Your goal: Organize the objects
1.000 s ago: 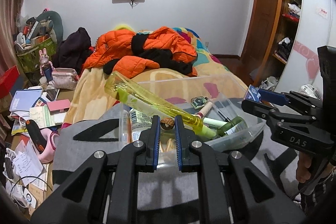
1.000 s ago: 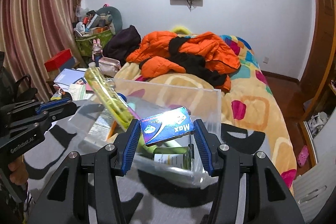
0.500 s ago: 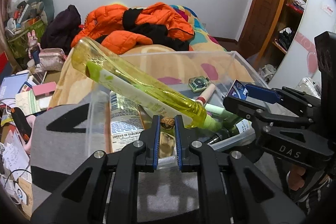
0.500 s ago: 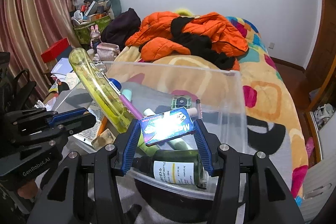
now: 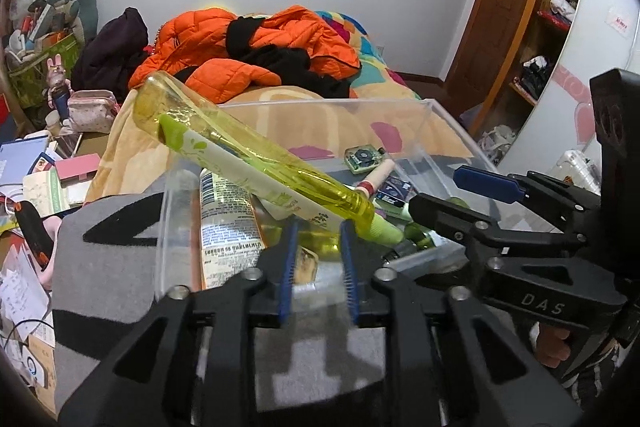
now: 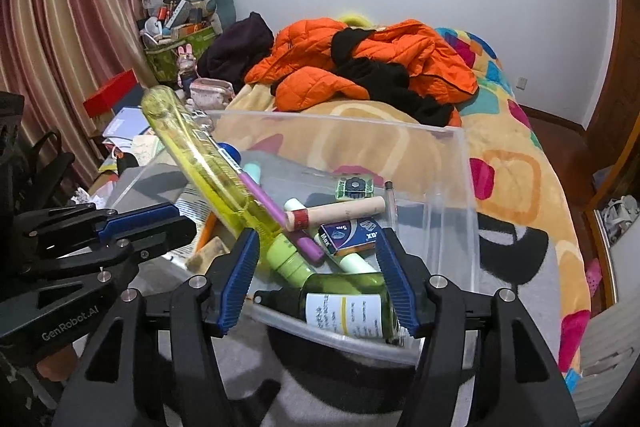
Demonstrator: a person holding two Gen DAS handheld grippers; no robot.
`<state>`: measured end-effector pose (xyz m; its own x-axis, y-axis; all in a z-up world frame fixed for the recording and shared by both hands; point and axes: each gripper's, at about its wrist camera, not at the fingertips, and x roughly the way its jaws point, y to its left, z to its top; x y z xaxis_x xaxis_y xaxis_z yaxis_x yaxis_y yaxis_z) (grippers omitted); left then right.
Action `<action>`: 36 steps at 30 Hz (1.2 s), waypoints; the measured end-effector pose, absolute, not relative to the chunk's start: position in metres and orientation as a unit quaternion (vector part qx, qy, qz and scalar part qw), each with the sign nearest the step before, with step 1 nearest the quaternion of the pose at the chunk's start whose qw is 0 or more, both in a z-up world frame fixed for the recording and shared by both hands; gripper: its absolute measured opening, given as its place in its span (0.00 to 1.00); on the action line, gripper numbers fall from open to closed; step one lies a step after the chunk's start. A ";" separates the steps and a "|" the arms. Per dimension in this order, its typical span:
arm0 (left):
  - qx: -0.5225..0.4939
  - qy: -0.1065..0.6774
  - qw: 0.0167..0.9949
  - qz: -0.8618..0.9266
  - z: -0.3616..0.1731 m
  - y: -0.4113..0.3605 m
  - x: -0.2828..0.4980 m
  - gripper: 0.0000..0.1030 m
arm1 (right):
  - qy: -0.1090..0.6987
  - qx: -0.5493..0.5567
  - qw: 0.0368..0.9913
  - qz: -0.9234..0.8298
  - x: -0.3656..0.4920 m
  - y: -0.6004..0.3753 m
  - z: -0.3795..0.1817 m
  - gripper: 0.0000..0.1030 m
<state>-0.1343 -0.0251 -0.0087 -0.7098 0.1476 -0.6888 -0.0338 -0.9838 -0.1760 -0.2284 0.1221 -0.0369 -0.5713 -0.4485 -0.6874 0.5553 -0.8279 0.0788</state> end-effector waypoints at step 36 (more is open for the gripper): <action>-0.322 -0.057 0.016 0.945 0.010 -0.005 -0.034 0.84 | 0.034 0.316 0.274 -0.908 -0.127 0.176 -0.014 0.85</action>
<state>-0.0340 -0.0050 0.0100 -0.7926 0.0680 -0.6060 0.0058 -0.9929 -0.1191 -0.1266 0.1762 -0.0142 -0.6499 -0.4764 -0.5922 0.5194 -0.8472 0.1115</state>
